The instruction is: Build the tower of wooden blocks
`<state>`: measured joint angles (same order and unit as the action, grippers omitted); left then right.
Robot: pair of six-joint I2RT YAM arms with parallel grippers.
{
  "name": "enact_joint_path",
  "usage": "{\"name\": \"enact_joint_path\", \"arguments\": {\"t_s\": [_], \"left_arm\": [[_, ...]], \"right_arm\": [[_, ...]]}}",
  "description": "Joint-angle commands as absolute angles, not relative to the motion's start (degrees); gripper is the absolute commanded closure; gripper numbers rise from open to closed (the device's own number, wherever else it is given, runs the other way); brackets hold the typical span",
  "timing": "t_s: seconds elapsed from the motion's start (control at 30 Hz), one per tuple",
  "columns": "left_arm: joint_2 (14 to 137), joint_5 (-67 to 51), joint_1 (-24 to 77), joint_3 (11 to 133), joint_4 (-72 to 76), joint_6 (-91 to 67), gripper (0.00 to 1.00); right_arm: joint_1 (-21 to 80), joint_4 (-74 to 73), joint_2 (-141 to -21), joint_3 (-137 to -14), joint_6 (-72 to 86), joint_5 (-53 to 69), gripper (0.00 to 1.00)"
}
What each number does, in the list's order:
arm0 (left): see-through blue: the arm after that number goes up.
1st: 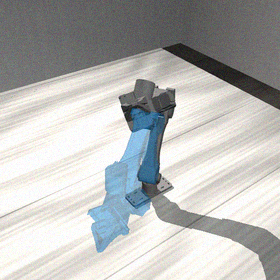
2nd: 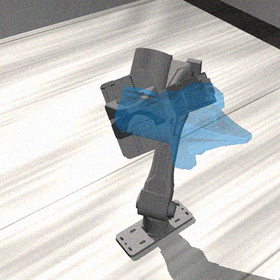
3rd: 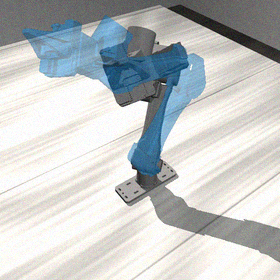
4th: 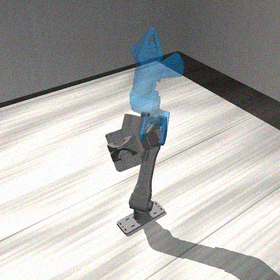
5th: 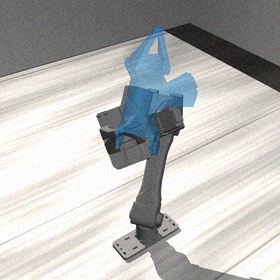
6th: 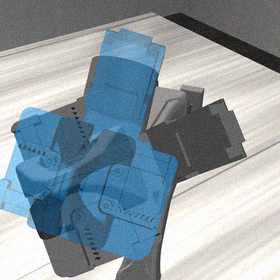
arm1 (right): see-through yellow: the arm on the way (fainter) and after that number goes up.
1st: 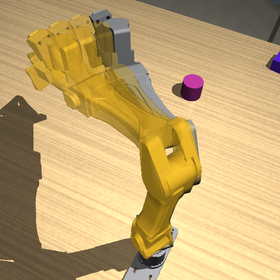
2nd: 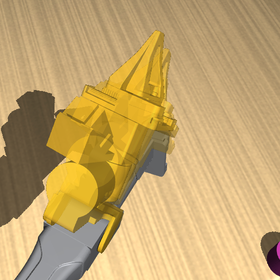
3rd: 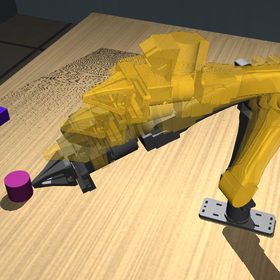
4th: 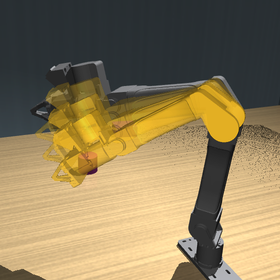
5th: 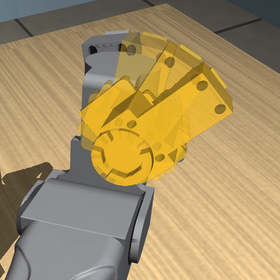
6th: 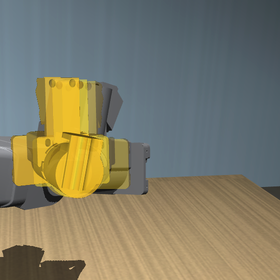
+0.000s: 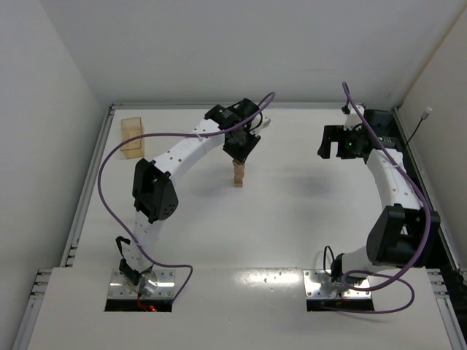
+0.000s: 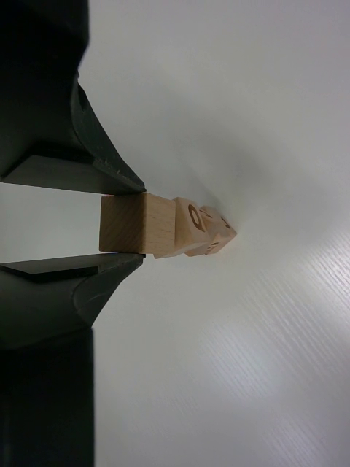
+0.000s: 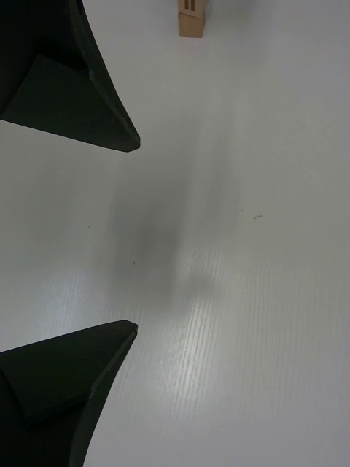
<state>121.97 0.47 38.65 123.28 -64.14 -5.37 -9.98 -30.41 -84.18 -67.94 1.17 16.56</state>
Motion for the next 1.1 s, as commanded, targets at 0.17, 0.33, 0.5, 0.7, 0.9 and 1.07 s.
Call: {"name": "enact_joint_path", "arguments": {"t_s": [0.17,0.33,0.5,0.7,0.9,1.07], "left_arm": [[122.43,0.79,39.11,125.77,-63.72,-5.27,0.79],[122.43,-0.26,39.11,125.77,-63.72,-5.27,0.57],[122.43,-0.26,39.11,125.77,-63.72,-5.27,0.54],[120.68,0.87,39.64,127.35,-63.11,-5.80,0.29],[108.93,0.26,40.17,122.97,-54.52,-7.02,0.09],[100.65,11.77,37.55,110.97,-51.07,-10.90,0.04]], "right_arm": [[-9.76,-28.21,-83.67,-68.47,1.67,17.58,0.00],[-9.76,-28.21,-84.20,-68.47,1.67,17.58,0.00],[-9.76,-28.21,-84.20,-68.47,1.67,17.58,0.00],[-9.76,-28.21,-84.20,-68.47,1.67,17.58,0.00],[-9.76,-27.69,-83.50,-67.86,1.14,18.89,0.00],[-7.83,-28.21,-82.44,-67.33,-0.53,18.99,0.00]]}}
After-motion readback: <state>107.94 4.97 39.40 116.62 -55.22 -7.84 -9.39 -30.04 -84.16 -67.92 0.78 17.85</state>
